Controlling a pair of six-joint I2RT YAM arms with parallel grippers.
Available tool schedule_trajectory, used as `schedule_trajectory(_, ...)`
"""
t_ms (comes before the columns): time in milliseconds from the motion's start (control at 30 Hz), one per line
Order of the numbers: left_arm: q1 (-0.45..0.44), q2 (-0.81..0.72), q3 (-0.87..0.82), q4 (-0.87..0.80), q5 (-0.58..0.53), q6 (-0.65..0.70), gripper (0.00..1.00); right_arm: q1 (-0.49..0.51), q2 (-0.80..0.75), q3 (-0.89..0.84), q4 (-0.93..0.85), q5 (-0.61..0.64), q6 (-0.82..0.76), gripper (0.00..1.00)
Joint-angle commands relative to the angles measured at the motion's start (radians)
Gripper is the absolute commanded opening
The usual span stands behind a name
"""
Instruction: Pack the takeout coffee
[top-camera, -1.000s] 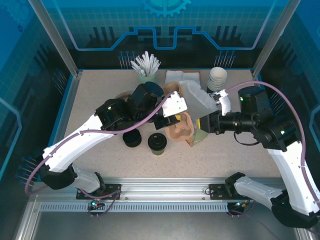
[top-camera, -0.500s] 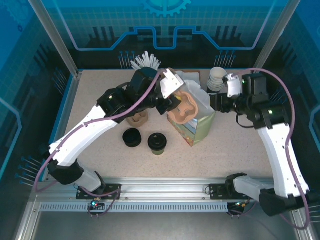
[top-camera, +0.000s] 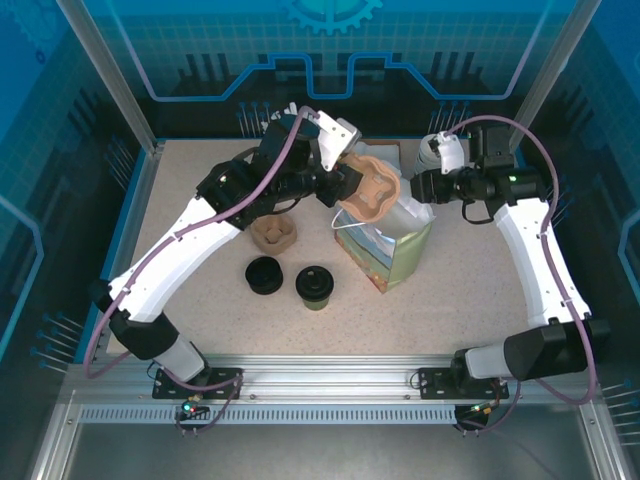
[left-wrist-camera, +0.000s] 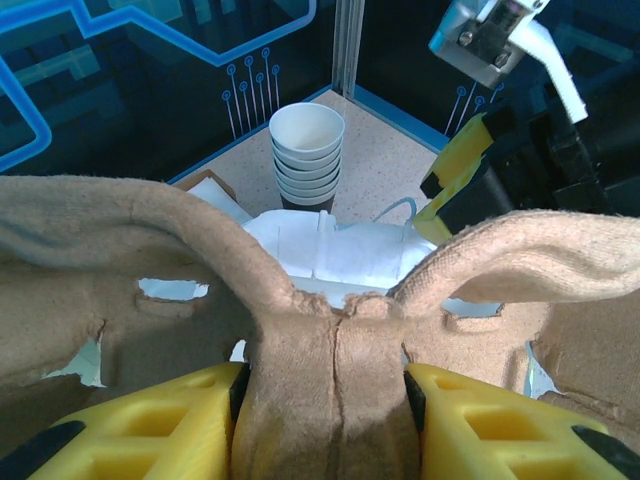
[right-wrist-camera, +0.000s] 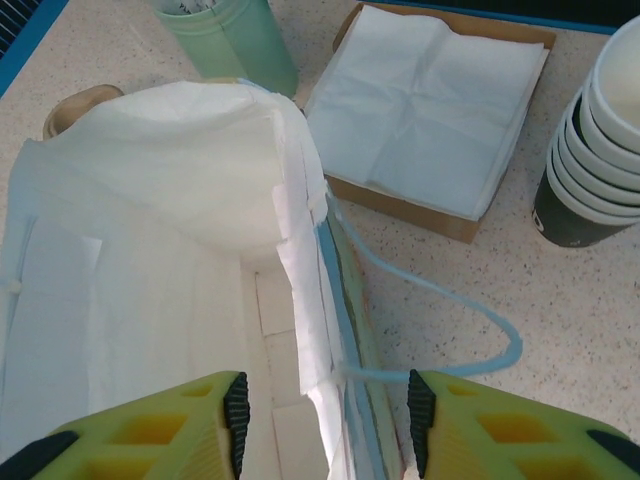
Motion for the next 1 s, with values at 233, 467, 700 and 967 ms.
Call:
schedule_trajectory(233,0.009,0.008,0.047,-0.006,0.064,-0.042,0.44,-0.02,0.071,0.037,0.004,-0.03,-0.072,0.49)
schedule_trajectory(467,0.011,0.007,0.046,-0.008,0.083,-0.044,0.44,-0.02,0.093,0.018,-0.017,-0.052,-0.077,0.44)
schedule_trajectory(700,0.011,0.02,0.064,-0.014,0.119,-0.058,0.44,-0.018,0.086,-0.008,-0.012,-0.082,-0.083,0.37)
schedule_trajectory(967,0.011,0.026,0.067,-0.014,0.163,-0.084,0.43,-0.014,0.093,-0.025,-0.014,-0.077,-0.083,0.36)
